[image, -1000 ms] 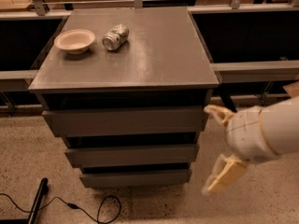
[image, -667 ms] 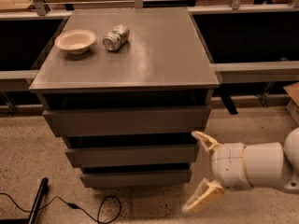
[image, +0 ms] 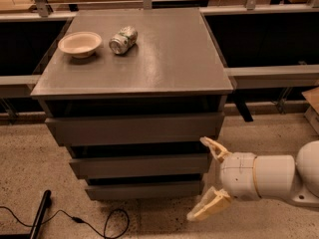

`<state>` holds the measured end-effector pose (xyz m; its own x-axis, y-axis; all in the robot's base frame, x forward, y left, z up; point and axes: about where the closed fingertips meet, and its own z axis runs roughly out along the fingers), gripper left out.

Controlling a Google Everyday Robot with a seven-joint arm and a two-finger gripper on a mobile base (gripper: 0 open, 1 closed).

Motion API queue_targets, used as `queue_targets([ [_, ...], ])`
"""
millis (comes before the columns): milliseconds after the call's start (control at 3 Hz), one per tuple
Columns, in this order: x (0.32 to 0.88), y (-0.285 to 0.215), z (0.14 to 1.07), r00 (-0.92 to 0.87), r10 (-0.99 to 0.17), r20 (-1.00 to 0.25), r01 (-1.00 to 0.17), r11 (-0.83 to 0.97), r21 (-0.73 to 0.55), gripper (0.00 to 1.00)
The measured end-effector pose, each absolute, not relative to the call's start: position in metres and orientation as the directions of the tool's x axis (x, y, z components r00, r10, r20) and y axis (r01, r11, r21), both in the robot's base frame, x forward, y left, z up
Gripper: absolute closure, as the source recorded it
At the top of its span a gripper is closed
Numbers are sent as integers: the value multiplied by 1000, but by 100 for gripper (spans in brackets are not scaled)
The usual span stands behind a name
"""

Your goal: Open bottom drawer

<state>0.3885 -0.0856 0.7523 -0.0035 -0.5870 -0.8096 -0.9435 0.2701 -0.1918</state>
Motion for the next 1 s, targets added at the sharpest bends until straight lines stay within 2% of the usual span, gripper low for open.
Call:
queue_targets([
  [667,434,-83,627,210,-606,-767,-956,37,-291,0],
  [1000,438,-91,561,291,-680,-673,-942,-78,-328,0],
])
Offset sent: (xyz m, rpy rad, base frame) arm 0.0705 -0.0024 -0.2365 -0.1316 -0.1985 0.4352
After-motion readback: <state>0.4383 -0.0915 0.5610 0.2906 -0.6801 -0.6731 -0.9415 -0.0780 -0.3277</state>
